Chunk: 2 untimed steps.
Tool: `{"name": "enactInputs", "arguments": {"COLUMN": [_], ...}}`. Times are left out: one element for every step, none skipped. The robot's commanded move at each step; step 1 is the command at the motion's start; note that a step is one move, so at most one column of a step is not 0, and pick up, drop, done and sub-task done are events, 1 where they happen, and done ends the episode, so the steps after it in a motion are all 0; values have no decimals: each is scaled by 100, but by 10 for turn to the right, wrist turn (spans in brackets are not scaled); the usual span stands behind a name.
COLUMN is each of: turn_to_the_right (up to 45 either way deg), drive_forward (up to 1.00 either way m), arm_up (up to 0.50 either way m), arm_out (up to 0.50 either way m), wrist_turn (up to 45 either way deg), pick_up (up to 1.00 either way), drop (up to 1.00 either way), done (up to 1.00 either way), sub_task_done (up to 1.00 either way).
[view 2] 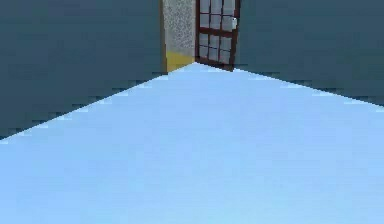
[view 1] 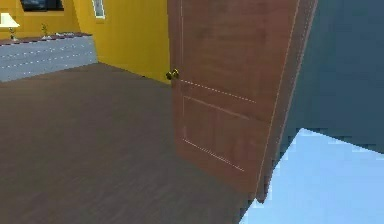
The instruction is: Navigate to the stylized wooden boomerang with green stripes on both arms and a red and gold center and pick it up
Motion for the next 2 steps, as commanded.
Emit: {"name": "enactInputs", "arguments": {"turn_to_the_right": [-450, -30], "drive_forward": [0, 0], "arm_up": [0, 0], "arm_out": [0, 0], "wrist_turn": [0, 0], "pick_up": [0, 0], "drop": [0, 0], "done": [0, 0], "sub_task_done": [0, 0]}}
